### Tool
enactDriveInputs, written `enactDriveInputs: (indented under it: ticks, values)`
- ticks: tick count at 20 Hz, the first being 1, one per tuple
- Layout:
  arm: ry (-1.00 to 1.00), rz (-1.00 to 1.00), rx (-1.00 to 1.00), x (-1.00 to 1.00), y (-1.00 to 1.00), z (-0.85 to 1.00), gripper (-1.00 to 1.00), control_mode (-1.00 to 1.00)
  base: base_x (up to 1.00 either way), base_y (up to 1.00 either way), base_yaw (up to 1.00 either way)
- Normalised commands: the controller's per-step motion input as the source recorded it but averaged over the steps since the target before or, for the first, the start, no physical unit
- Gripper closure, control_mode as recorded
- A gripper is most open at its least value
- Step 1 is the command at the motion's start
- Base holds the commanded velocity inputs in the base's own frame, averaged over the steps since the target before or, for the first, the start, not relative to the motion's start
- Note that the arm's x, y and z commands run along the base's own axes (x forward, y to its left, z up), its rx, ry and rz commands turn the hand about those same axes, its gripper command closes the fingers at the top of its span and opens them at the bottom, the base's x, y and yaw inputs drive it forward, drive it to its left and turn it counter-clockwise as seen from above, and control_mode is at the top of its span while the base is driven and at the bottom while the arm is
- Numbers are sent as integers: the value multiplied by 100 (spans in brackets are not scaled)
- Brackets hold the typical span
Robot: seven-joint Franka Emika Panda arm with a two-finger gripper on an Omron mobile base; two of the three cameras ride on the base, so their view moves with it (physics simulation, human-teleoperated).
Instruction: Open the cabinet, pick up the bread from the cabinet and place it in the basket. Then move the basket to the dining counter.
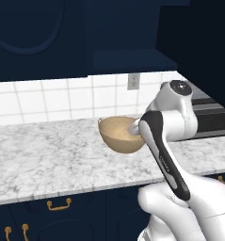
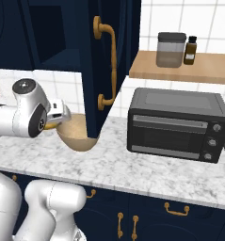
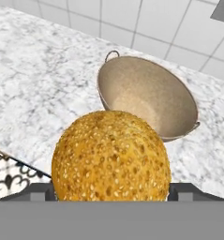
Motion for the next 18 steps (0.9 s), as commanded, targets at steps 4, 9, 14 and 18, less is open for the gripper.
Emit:
enactDriveInputs:
  ticks: [4,9,14,18]
  values:
    - [0,0,0,47,0,-24,100,-100,0,0,0]
    - [0,0,0,49,0,-17,100,-100,0,0,0]
    - [0,0,-1,44,0,-32,100,-100,0,0,0]
    - [2,0,-1,31,-3,-42,100,-100,0,0,0]
